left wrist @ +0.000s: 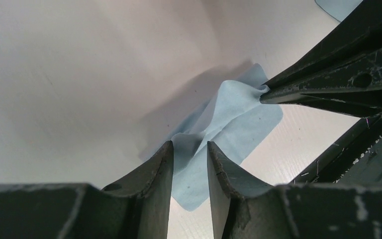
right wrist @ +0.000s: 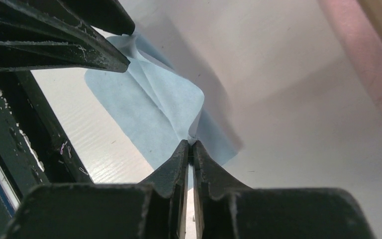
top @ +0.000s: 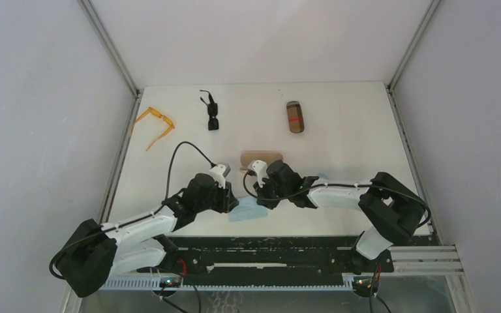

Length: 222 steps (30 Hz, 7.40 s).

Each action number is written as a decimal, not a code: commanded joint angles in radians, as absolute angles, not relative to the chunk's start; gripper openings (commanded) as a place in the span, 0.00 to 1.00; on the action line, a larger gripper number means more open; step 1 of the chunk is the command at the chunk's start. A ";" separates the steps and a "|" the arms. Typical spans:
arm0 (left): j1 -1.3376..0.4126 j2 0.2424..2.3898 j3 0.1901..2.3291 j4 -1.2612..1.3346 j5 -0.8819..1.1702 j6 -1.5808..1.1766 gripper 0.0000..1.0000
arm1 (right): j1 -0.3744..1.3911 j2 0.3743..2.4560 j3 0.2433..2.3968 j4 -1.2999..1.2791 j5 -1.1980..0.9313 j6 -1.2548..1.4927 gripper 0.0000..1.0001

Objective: Organize the sunglasses
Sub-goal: Fold the glasses cleaning cloth at the center of the board, then pick up the glasses cleaning cloth from the center of the board.

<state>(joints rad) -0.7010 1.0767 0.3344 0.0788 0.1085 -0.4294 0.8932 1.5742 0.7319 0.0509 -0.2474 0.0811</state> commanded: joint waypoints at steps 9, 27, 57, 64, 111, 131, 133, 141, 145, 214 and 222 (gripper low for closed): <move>-0.706 0.951 0.247 0.087 0.138 -0.495 0.36 | 0.945 1.513 0.712 -0.052 -0.193 0.080 0.26; -0.695 0.743 0.248 -0.064 -0.060 -0.665 0.49 | 0.922 1.396 0.689 -0.025 0.030 0.341 0.52; -0.692 1.015 0.335 -0.035 -0.038 -0.645 0.53 | 0.862 1.689 0.886 -0.210 -0.136 0.432 0.28; -0.692 1.032 0.349 -0.029 -0.036 -0.639 0.48 | 0.858 1.694 0.888 -0.202 -0.104 0.429 0.00; -0.685 1.083 0.402 -0.055 0.064 -0.624 0.23 | 0.869 1.637 0.873 -0.200 -0.058 0.398 0.00; -0.756 1.212 0.460 -0.128 -0.022 -0.622 0.32 | 0.871 1.641 0.873 -0.191 -0.061 0.396 0.00; -0.756 1.221 0.466 -0.132 -0.028 -0.619 0.33 | 0.871 1.643 0.873 -0.191 -0.062 0.396 0.00; -0.756 1.259 0.487 -0.135 -0.065 -0.606 0.21 | 0.871 1.648 0.873 -0.187 -0.068 0.391 0.00; -0.756 1.264 0.497 -0.137 -0.080 -0.600 0.06 | 0.871 1.649 0.873 -0.192 -0.062 0.385 0.00; -0.706 1.246 0.629 0.009 -0.051 -0.498 0.00 | 0.808 1.521 0.876 -0.119 0.058 0.365 0.00; -0.691 1.289 0.710 0.008 -0.030 -0.473 0.00 | 0.770 1.486 0.876 -0.120 0.065 0.362 0.00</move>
<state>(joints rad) -0.7017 1.2781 0.6373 -0.0296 -0.0448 -0.5072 0.7887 1.5452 0.8673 -0.1493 0.0452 0.3725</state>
